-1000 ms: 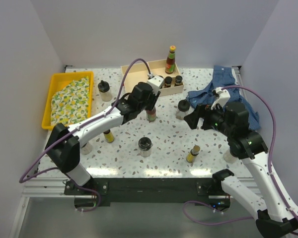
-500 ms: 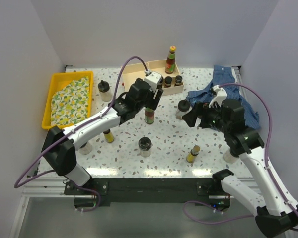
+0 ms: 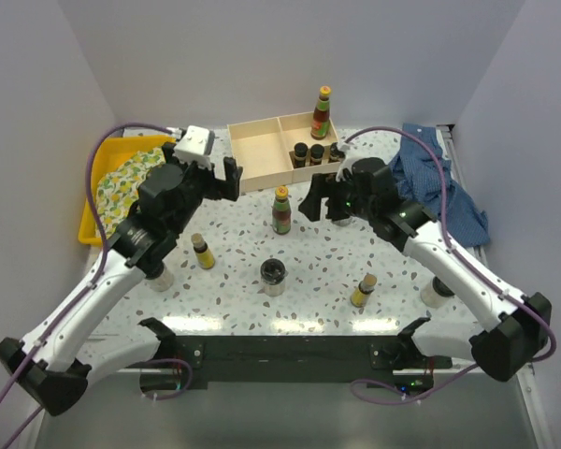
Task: Organize the condiment bottles
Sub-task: Pick up the bottle from the center of the board.
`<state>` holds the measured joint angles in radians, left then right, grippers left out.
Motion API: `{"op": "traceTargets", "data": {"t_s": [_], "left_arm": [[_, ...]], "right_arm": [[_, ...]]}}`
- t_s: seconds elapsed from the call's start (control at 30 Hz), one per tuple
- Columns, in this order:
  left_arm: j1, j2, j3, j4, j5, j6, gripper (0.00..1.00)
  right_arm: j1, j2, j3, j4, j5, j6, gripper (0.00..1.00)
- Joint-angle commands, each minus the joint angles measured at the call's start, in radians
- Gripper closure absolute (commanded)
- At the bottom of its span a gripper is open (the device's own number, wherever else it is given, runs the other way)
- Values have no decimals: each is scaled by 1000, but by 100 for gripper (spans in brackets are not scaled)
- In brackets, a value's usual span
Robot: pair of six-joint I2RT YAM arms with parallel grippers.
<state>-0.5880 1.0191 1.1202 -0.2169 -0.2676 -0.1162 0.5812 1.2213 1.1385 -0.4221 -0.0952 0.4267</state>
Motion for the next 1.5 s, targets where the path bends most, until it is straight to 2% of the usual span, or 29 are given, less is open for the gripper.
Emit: {"op": "traceTargets", "data": {"t_s": [0.0, 0.1, 0.27, 0.37, 0.67, 1.0, 1.2, 1.33, 1.4, 1.47], "left_arm": [[-3, -140, -103, 0, -67, 62, 0], [-3, -244, -210, 31, -105, 50, 0], [-3, -359, -342, 57, -194, 32, 0], [-3, -395, -411, 91, -177, 23, 0], [-4, -369, -390, 71, -174, 0, 0], [-4, -384, -398, 77, -200, -2, 0], [-4, -378, -398, 76, -197, 0, 0], [-4, -381, -399, 77, -205, 0, 0], [-4, -379, -398, 77, -211, -5, 0], [-4, -376, -401, 79, -214, -7, 0]], "right_arm": [[64, 101, 67, 204, 92, -45, 19], [130, 199, 104, 269, 159, -117, 19], [155, 283, 107, 400, 198, -192, 21], [164, 320, 104, 446, 218, -207, 22], [192, 415, 101, 525, 302, -267, 33], [209, 437, 44, 575, 387, -273, 46], [209, 423, 41, 571, 394, -261, 69], [209, 406, 82, 492, 396, -252, 95], [209, 418, 168, 429, 396, -252, 100], [209, 432, 226, 343, 400, -252, 100]]}}
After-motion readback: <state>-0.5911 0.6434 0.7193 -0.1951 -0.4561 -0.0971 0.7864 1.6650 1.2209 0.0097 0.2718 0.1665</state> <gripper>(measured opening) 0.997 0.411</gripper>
